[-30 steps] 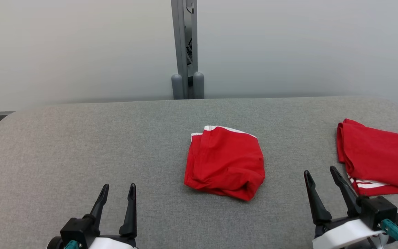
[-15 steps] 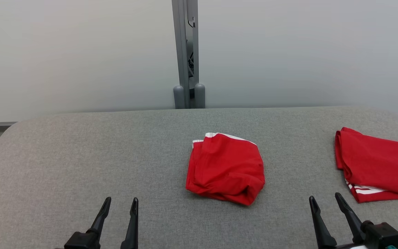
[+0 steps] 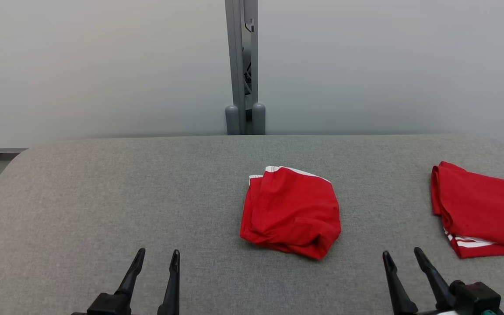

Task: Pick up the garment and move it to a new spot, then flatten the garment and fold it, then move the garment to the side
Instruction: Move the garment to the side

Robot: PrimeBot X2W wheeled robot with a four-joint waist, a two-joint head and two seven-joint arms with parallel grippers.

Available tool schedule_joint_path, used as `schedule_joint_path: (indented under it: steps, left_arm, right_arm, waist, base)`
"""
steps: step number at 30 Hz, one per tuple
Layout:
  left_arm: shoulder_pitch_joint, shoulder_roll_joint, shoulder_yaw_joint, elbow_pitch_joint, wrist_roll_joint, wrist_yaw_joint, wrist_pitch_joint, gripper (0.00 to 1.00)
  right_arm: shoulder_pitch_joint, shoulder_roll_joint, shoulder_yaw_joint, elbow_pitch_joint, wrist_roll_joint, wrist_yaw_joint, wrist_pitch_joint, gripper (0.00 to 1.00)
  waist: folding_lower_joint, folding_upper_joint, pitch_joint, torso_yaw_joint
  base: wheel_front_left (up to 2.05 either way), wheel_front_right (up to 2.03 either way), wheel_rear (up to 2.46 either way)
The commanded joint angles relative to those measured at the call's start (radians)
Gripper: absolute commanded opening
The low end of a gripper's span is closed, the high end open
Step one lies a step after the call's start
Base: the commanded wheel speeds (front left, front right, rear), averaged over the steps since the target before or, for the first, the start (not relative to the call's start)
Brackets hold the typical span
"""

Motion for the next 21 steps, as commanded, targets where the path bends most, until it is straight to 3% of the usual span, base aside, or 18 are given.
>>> schedule_joint_path:
  steps: [1,5,12,21]
  left_arm:
    - [-0.009,0.003,-0.005,0.000,0.008,0.003,-0.004,1.00]
    - [-0.027,0.003,-0.022,0.006,0.013,-0.005,-0.004,1.00]
    - [-0.057,0.003,-0.052,0.022,0.015,-0.021,-0.004,1.00]
    - [-0.112,0.003,-0.078,0.022,0.001,-0.028,-0.004,1.00]
  right_arm:
    - [-0.025,-0.002,0.015,0.019,0.047,0.000,-0.005,1.00]
    - [-0.097,-0.003,0.049,0.098,0.237,0.000,-0.005,1.00]
    - [-0.296,-0.031,0.112,0.349,0.531,0.000,0.026,1.00]
    - [-0.513,-0.085,0.171,0.584,0.656,0.000,0.079,1.00]
  waist:
    - [0.0000,-0.0001,0.010,0.008]
    - [0.0000,-0.0001,0.036,0.030]
    - [0.0000,-0.0001,0.081,0.093]
    - [0.0000,-0.0001,0.165,0.162]
  base:
    - [0.00,0.00,0.00]
    - [0.00,0.00,0.00]
    - [0.00,0.00,0.00]
    - [0.00,0.00,0.00]
